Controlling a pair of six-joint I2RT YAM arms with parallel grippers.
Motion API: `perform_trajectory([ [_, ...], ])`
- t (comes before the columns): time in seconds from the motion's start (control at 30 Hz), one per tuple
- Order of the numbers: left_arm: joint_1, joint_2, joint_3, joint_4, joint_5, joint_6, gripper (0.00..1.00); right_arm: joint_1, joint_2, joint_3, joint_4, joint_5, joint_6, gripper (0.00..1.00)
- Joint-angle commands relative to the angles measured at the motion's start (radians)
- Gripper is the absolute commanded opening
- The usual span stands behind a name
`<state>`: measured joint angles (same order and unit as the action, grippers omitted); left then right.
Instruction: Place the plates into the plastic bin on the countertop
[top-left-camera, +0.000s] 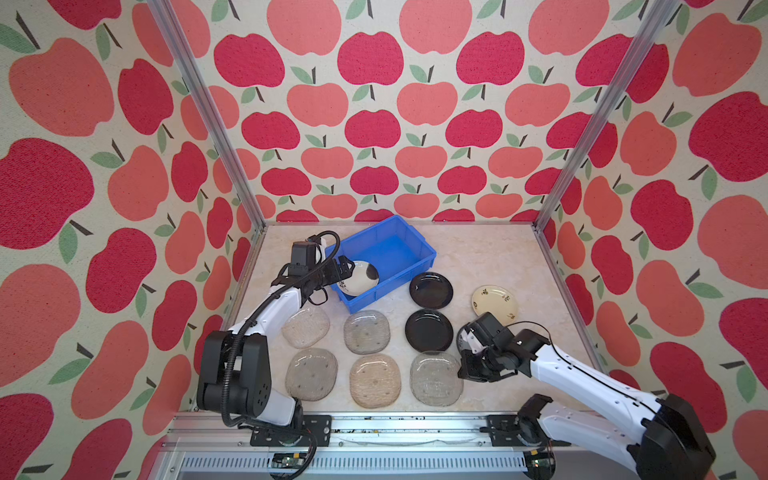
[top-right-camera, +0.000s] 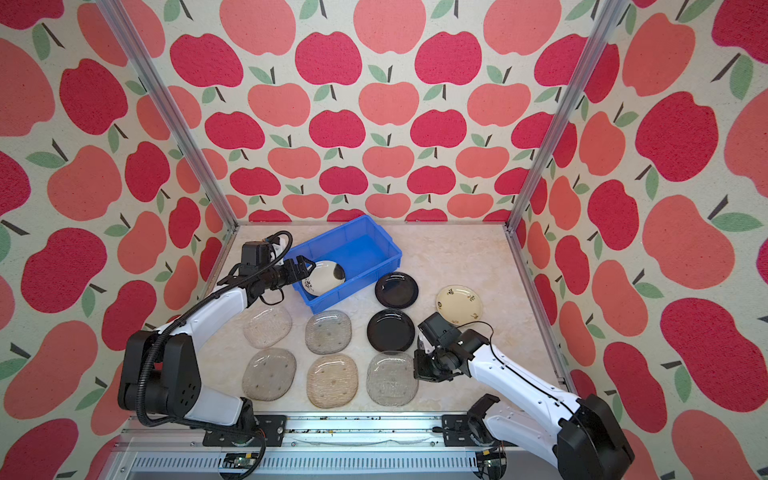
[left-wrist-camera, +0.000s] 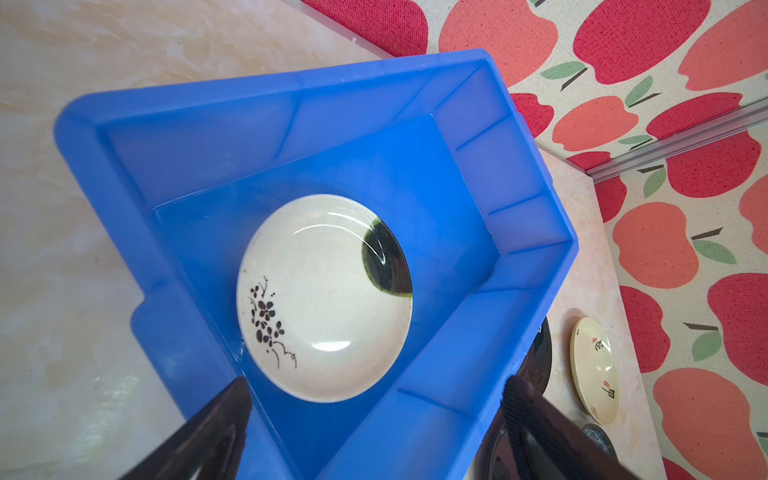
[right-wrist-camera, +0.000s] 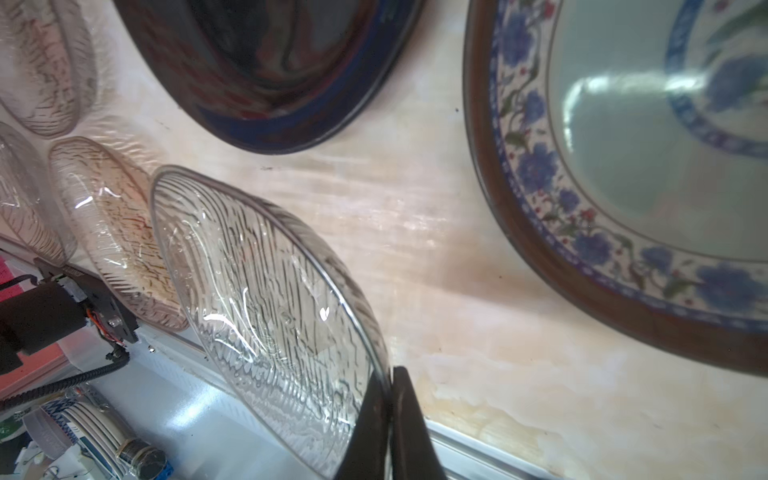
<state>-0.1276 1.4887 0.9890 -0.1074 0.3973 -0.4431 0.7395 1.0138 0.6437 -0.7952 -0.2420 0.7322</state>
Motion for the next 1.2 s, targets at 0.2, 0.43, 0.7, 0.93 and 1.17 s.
perform_trajectory([
  [0.2,-0.011,-0.069,0.058,-0.024,0.122,0.011,0.89,-0.104,0.251,0.438,-0.047,0.053,-0.216,0.00],
  [0.43,-0.024,-0.080,0.027,0.101,0.206,-0.064,0.66,-0.185,0.569,0.726,0.122,0.036,-0.294,0.00],
  [0.7,-0.077,-0.027,0.027,0.117,0.226,-0.066,0.53,-0.221,0.721,0.797,0.264,-0.024,-0.284,0.00],
  [0.93,-0.133,0.009,0.034,0.091,0.217,-0.026,0.51,-0.220,0.782,0.873,0.271,-0.062,-0.287,0.00],
  [1.17,-0.154,0.065,0.041,0.110,0.200,-0.017,0.47,-0.211,0.836,0.956,0.222,-0.112,-0.304,0.00],
])
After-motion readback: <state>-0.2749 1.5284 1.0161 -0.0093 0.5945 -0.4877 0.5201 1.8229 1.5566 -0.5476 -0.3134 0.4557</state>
